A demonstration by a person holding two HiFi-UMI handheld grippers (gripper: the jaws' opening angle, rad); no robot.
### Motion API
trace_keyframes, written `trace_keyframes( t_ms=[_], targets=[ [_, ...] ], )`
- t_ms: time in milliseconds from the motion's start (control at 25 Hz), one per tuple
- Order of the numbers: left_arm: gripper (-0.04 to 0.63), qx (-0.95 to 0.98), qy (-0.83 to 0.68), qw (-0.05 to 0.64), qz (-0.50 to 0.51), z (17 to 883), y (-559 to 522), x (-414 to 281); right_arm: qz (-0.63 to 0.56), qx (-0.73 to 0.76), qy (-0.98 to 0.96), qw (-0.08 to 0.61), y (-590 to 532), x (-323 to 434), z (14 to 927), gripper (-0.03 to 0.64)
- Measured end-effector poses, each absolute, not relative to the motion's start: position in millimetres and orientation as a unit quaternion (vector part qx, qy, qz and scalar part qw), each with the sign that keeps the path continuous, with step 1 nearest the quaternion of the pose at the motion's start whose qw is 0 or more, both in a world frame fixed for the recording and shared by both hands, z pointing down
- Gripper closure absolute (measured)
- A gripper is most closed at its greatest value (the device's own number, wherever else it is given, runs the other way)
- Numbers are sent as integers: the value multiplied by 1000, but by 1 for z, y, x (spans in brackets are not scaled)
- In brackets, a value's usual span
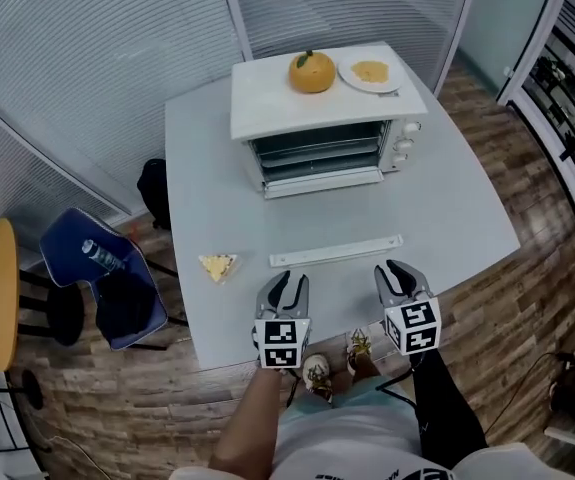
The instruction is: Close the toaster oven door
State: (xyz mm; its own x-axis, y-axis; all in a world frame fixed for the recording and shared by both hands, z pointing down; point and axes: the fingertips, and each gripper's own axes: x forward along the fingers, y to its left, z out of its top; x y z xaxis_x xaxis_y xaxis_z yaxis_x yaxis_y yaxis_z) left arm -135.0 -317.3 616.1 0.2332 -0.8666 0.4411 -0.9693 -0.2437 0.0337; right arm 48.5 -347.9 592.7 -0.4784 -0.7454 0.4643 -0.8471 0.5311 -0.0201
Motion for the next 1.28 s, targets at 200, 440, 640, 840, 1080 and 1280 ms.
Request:
trace_keyframes(
  t_ms=[200,440,640,840,1080,1280],
  targets=[
    [430,765,-590,180,185,646,-322,-122,153,446,-853,223,-355,43,628,528],
    [430,758,-590,197,195,671,-332,-110,172,436,-849,244,-368,42,659,528],
    [430,750,-596,210,197,684,-341,-107,187,436,-842,257,-376,45,681,528],
    [431,746,-601,211,195,689,-352,-109,185,443,-839,258,-385,42,689,528],
    [431,740,-613,203,188,688,-356,-112,172,447,-841,253,-394,39,687,528],
    [431,741,-619,184,184,678,-359,-114,160,452,-843,245,-398,38,677,528]
  ],
)
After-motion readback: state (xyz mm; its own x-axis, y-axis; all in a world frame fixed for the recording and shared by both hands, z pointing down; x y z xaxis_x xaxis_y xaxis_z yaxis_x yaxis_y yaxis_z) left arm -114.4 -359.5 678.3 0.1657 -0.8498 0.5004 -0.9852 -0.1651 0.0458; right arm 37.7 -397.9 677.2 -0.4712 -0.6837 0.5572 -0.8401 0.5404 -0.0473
